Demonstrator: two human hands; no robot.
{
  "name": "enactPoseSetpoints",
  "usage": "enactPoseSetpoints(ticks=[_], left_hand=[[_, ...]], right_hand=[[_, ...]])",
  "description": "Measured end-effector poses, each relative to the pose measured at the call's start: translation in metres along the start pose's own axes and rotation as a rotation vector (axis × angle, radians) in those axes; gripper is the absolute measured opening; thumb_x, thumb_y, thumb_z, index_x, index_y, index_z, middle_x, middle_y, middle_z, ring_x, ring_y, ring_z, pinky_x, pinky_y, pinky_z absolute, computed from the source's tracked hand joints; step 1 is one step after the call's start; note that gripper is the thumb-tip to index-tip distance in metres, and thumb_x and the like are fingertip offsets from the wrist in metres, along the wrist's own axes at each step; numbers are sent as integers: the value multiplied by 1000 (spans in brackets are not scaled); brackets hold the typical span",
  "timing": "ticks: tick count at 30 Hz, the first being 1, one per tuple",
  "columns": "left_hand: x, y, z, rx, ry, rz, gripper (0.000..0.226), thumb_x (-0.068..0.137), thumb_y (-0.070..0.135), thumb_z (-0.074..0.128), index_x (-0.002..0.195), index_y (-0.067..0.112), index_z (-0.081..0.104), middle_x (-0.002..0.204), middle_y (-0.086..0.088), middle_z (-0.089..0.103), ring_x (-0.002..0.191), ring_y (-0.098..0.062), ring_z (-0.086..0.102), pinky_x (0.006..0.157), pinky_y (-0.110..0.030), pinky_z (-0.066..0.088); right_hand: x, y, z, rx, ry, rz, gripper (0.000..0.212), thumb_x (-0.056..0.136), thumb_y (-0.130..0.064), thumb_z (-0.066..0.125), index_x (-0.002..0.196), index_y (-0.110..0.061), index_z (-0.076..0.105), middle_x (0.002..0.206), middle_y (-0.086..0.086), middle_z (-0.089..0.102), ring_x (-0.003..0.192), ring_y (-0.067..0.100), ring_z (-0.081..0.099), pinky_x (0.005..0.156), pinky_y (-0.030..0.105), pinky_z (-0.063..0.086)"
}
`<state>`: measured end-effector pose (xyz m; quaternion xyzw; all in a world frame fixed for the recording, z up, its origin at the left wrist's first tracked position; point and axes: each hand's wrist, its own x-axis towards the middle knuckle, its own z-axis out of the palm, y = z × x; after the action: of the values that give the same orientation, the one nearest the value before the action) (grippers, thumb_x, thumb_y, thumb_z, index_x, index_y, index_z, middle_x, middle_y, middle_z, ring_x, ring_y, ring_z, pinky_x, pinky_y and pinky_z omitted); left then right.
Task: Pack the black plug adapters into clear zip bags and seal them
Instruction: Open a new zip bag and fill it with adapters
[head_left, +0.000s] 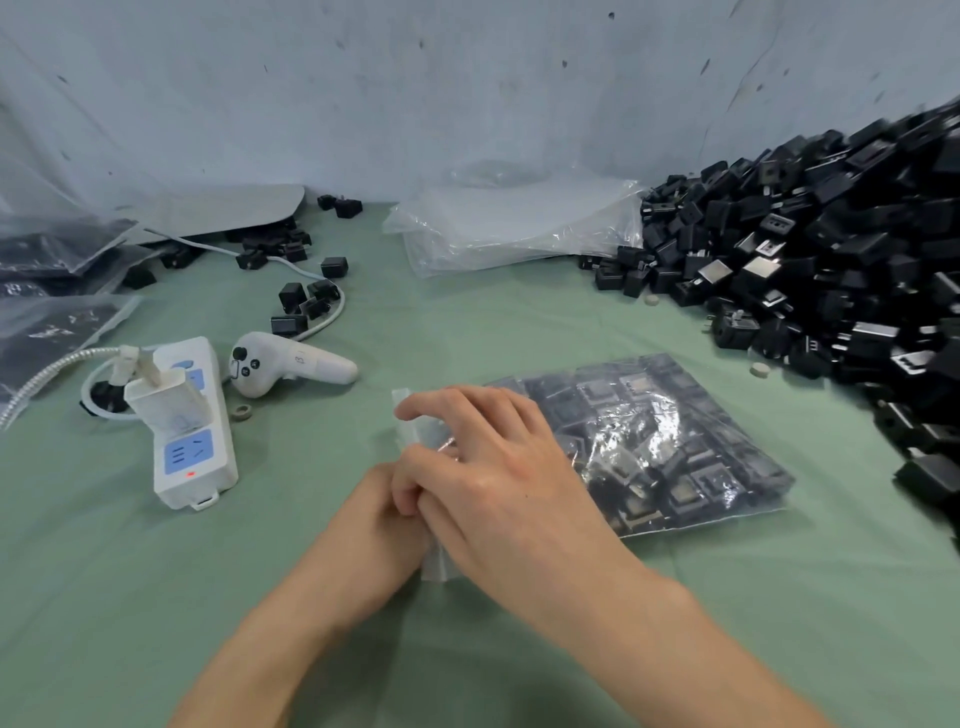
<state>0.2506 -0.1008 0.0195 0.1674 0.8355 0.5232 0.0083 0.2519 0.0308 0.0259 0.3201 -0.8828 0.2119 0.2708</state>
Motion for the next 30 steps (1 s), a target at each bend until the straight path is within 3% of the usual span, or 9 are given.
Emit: enactPoseSetpoints(ticks=[2, 5, 9, 11, 15, 19, 23, 26, 30], left_hand=[[-2, -3, -2, -145, -77, -90, 51, 61, 2, 40, 76, 37, 74, 67, 10, 70, 69, 7, 62, 58, -10, 45], [1, -7, -15, -373, -50, -304, 24, 70, -2, 53, 76, 12, 72, 62, -9, 63, 55, -14, 57, 49, -23, 45], [11, -22, -42, -508, 405, -472, 23, 96, -3, 41, 99, 3, 64, 79, -9, 68, 47, -13, 53, 38, -21, 43], [17, -29, -43, -368, 465, -500, 18, 101, 14, 47, 98, 7, 64, 89, -10, 68, 51, -15, 58, 41, -22, 48], [39, -34, -33, -120, 363, -492, 43, 101, 43, 50, 92, 3, 64, 81, -14, 66, 39, -15, 54, 39, -24, 47], [59, -31, -27, -37, 288, -517, 53, 98, 53, 49, 77, 6, 60, 47, -7, 59, 34, -18, 47, 38, -19, 39], [74, -32, -28, 1, 209, -549, 36, 96, 40, 59, 85, 6, 64, 48, -6, 56, 37, -16, 47, 37, -17, 37], [79, -28, -34, 6, 104, -601, 22, 95, 27, 57, 83, 9, 62, 53, -4, 54, 40, -13, 49, 44, -18, 38], [81, -7, -50, -133, 5, -621, 20, 94, 21, 52, 74, 17, 53, 48, 4, 51, 39, -11, 45, 42, -17, 37]], right_hand=[[1, -2, -1, 5, -15, 27, 11, 82, -13, 58, 79, -21, 66, 129, 2, 63, 113, 26, 57, 96, 42, 42], [-2, -4, -4, 97, -9, 120, 18, 89, -21, 53, 99, -23, 68, 132, -1, 61, 113, 22, 54, 100, 40, 40], [-19, -2, -8, 48, 109, 100, 23, 94, -29, 58, 114, -19, 65, 121, -2, 62, 110, 19, 58, 99, 38, 42], [-36, 2, -8, -28, 107, 34, 30, 93, -43, 62, 110, -19, 67, 119, -2, 64, 111, 21, 59, 102, 41, 42], [-69, 7, -4, -253, -57, -57, 50, 75, -64, 69, 110, -28, 68, 124, 0, 65, 119, 24, 60, 110, 52, 39], [-66, -1, 9, -287, 75, -47, 22, 72, -38, 72, 91, -27, 74, 111, -1, 71, 105, 22, 68, 100, 51, 50], [-61, -4, 19, -320, 153, -18, 3, 79, -26, 66, 80, -24, 68, 101, -5, 70, 95, 20, 67, 99, 47, 50], [-58, -10, 23, -338, 205, 7, 12, 85, -20, 66, 74, -24, 65, 90, -8, 68, 86, 17, 66, 98, 42, 50], [-47, -10, -3, -195, 306, 146, 15, 97, -27, 62, 84, -26, 69, 90, -13, 68, 87, 14, 64, 95, 37, 48]])
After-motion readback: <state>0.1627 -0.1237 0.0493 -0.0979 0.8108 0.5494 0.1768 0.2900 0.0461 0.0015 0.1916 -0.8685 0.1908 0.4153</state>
